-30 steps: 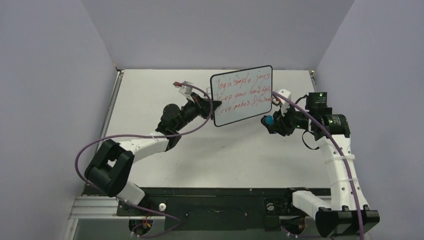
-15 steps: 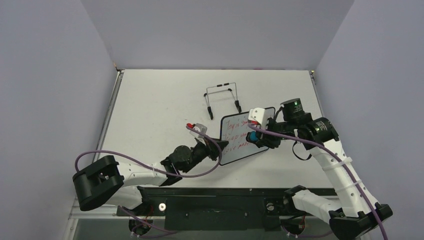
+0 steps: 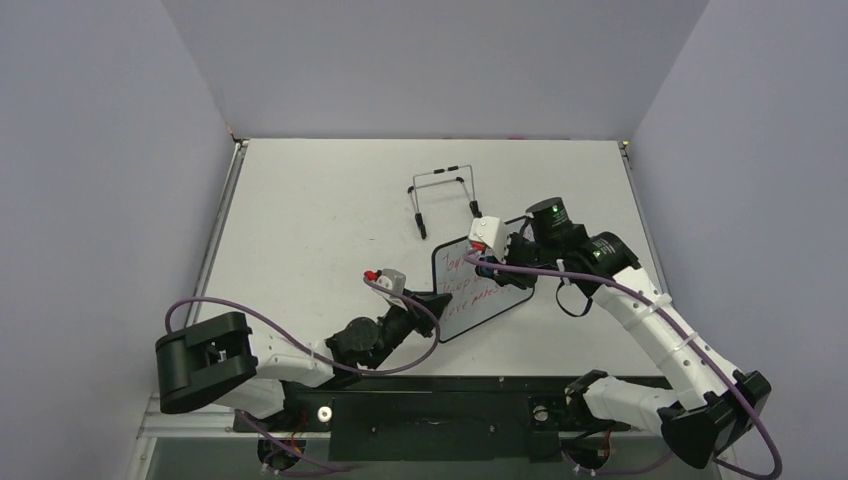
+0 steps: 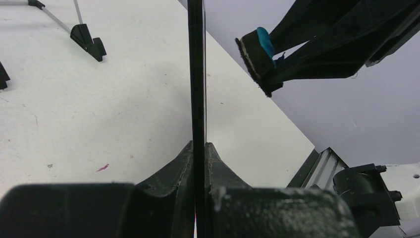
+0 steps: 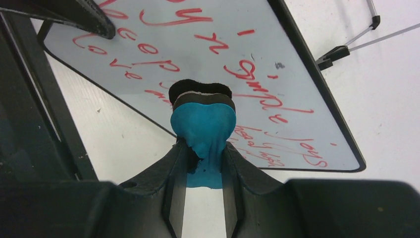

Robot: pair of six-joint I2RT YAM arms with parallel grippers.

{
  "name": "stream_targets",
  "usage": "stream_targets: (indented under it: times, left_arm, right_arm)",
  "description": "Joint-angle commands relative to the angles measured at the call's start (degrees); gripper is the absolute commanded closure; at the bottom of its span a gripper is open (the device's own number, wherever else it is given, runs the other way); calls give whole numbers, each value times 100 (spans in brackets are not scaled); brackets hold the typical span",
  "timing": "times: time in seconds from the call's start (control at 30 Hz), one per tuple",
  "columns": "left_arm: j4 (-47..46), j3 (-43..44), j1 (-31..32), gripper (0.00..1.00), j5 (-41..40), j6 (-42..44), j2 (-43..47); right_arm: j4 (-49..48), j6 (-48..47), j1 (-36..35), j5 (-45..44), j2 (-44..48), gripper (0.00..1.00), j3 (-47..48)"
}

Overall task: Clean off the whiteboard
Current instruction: Erase the whiteboard at the center of the board.

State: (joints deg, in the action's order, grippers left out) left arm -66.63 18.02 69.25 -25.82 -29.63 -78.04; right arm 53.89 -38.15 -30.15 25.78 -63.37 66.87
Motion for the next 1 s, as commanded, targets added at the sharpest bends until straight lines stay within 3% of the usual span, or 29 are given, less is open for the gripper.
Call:
stream_targets:
  times: [0.0, 0.33, 0.6, 0.97]
  left_arm:
    - [-778, 180, 199, 100, -583, -16, -57]
    - [-1179, 205, 195, 100, -1200, -1003, -505]
    - [-1571, 244, 155, 100, -965, -1459, -875]
    - [-1483, 163, 150, 100, -676, -1520, -714]
  right_arm:
    - [-646, 276, -317, -350, -39, 100, -14]
    - [-882, 694, -1191, -597, -476, 100, 360]
    - [-991, 733, -1798, -1217, -948, 100, 610]
    - [-998, 847, -1865, -1312, -1489, 100, 982]
